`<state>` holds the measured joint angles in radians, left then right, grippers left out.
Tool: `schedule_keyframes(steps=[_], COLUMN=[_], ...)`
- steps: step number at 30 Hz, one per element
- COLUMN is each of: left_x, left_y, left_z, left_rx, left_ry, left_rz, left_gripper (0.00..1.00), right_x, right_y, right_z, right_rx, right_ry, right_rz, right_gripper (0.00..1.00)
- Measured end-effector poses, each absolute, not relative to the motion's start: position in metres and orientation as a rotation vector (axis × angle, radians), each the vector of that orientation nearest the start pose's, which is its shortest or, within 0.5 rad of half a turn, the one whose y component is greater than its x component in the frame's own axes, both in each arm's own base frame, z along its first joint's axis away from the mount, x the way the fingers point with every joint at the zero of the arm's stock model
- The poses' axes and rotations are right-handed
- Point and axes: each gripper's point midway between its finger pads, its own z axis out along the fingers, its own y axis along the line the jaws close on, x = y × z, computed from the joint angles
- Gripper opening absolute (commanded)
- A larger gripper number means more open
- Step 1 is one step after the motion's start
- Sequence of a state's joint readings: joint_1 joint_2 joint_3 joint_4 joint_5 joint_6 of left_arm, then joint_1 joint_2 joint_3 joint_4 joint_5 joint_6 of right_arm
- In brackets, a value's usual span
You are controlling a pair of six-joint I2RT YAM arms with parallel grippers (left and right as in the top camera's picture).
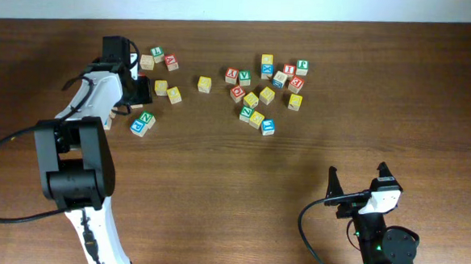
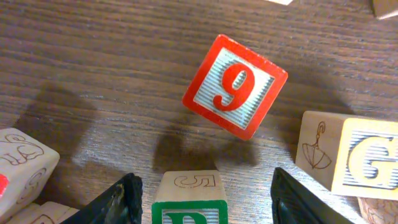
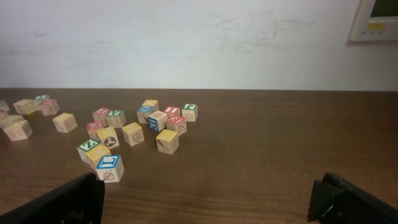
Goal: Spell out RSS
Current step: 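Lower the left gripper and grasp the green R block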
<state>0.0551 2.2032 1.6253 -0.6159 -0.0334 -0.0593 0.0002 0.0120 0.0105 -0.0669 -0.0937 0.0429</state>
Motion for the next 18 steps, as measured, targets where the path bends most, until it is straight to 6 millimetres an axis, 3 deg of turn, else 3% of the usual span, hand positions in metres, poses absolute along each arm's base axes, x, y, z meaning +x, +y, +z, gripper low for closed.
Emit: schedule_keyframes(steps=[4,11,18], left_x=[0.5031,0.4982,0.4964], left_y=[0.0334,0.0332,0.0323], left_z=[0.0141,0.0122,0.0047], left_rx=[-0.162,-0.158,-0.162], left_ry=[2.761,2.783,2.799], left_rz=[0.046,0.047,0.04], left_gripper=[0.49,0.52,0.4], right_x=[0.2457,0.2457,0.2457], right_y=[0.0161,0.0161,0.0161], right_z=[0.1595,0.1595,0.1595], right_rx=[-0.036,-0.035,-0.035], right_ry=[1.64,1.64,1.64], right_rz=[0.11,0.111,0.111], right_gripper=[0.98,0.98,0.98])
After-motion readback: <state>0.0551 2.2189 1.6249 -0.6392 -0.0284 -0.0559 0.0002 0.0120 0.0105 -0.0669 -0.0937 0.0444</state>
